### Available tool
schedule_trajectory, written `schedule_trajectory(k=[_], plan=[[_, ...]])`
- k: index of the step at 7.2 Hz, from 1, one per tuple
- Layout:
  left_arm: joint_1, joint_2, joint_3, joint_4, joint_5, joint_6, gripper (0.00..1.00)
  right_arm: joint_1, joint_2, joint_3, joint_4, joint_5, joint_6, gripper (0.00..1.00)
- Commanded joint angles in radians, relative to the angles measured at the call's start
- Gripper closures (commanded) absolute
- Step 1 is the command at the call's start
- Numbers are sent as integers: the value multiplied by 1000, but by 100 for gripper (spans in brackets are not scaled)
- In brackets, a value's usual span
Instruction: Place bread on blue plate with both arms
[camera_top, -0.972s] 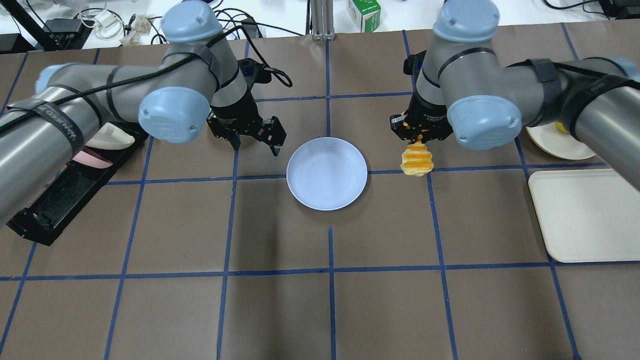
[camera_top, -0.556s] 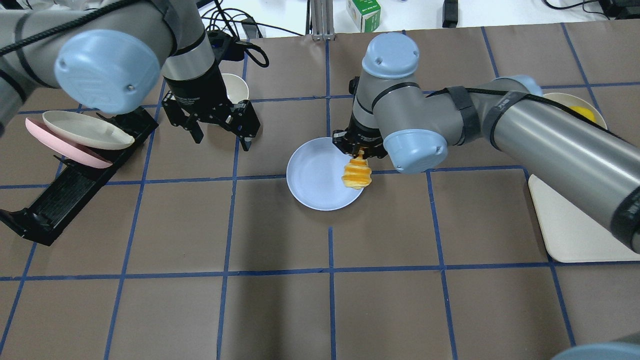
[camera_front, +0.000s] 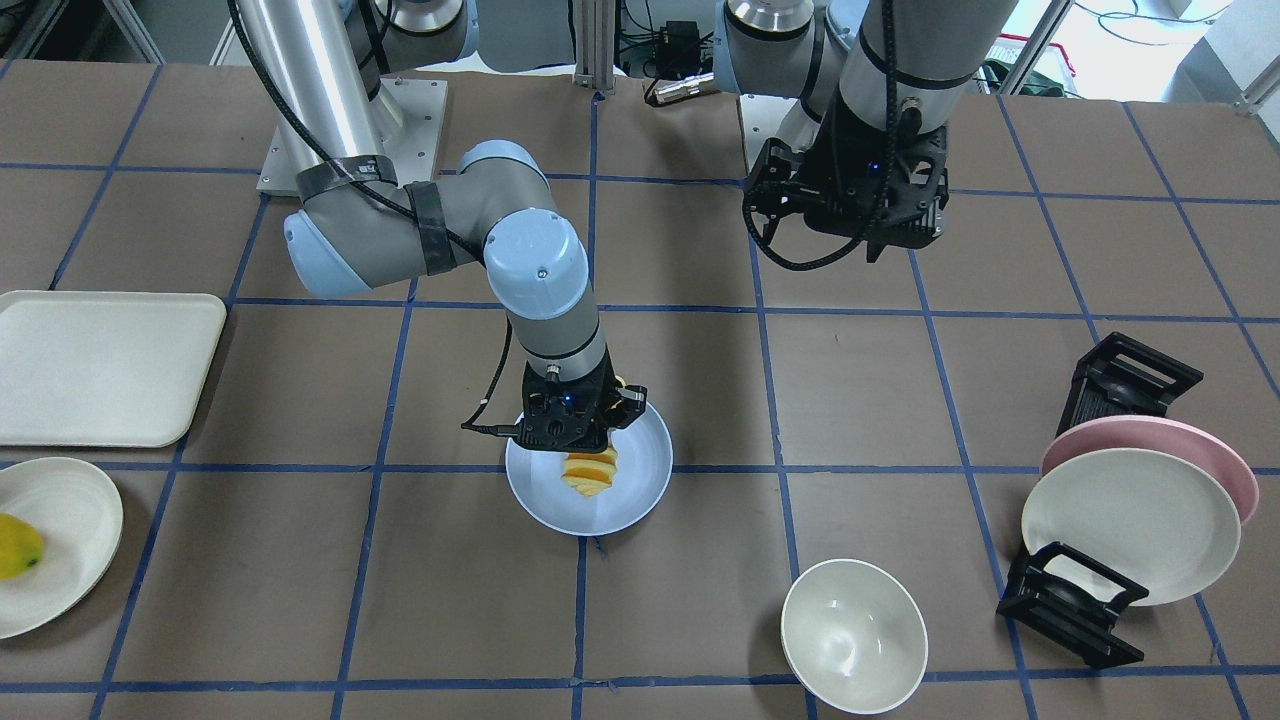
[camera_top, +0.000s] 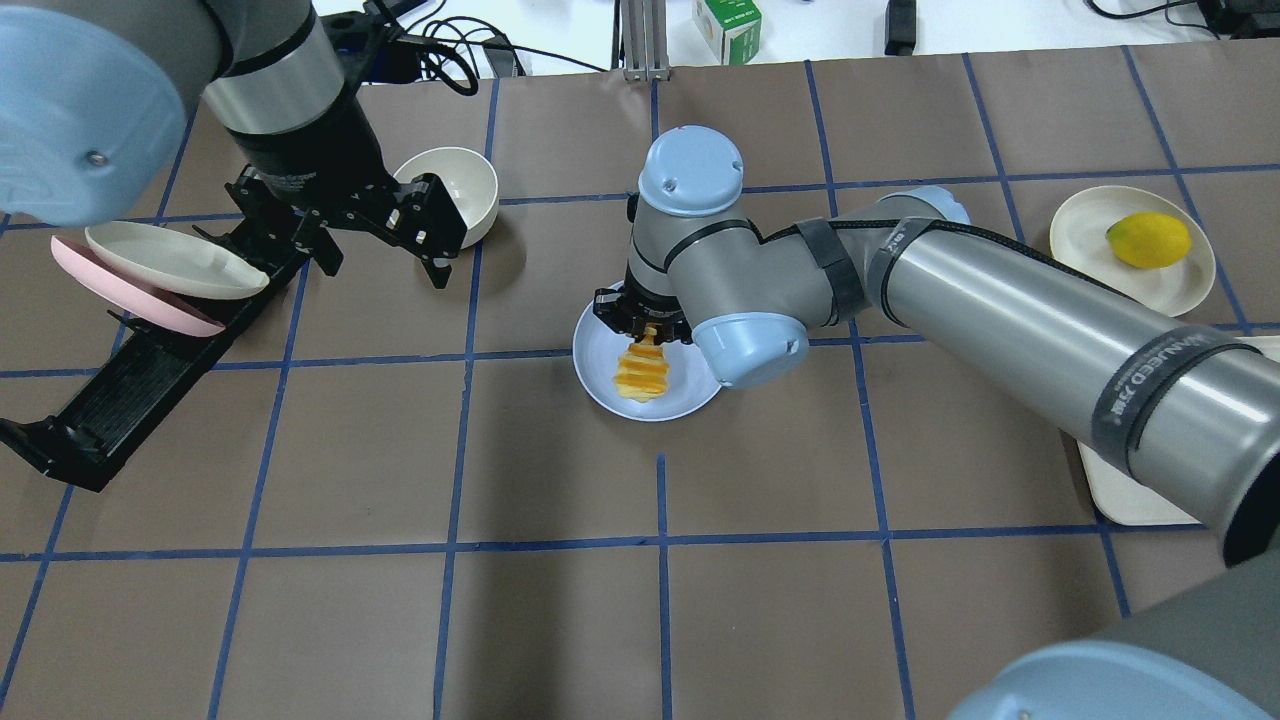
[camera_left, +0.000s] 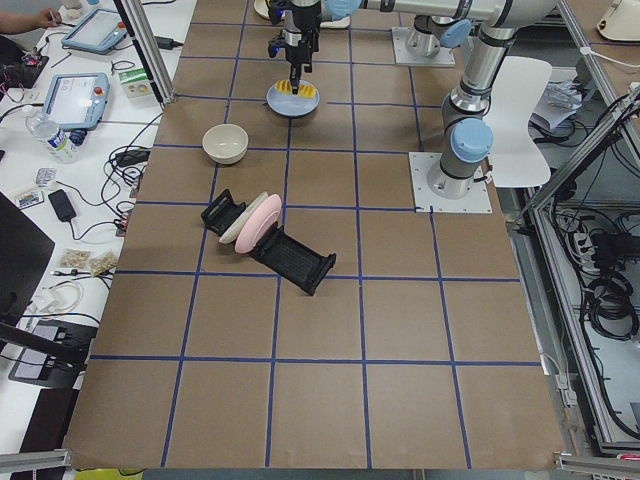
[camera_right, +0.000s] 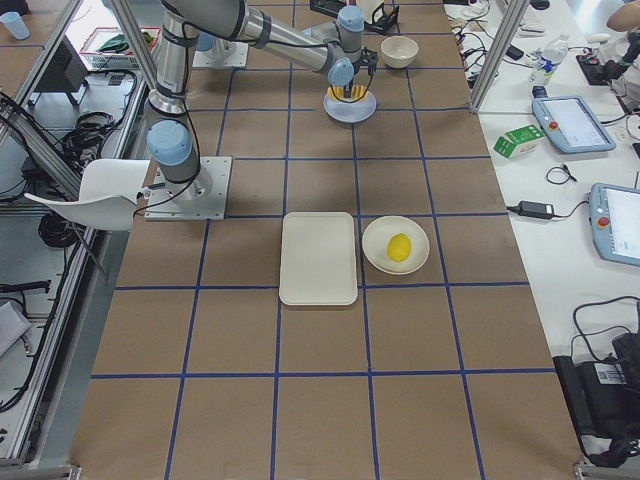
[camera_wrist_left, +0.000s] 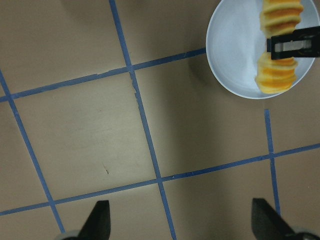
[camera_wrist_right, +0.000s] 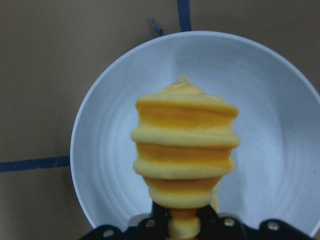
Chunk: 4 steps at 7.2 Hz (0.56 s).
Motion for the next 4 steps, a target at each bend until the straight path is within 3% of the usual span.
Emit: schedule_trajectory(k=[1, 3, 4], plan=[[20, 9, -12, 107, -1, -10, 0, 3, 13, 11, -6, -6, 56, 0], [21, 12, -22, 165, 3, -132, 0, -6, -10, -56, 43, -31, 7, 0], [21, 11, -22, 165, 5, -139, 0, -25, -23, -122, 142, -55, -23, 0]])
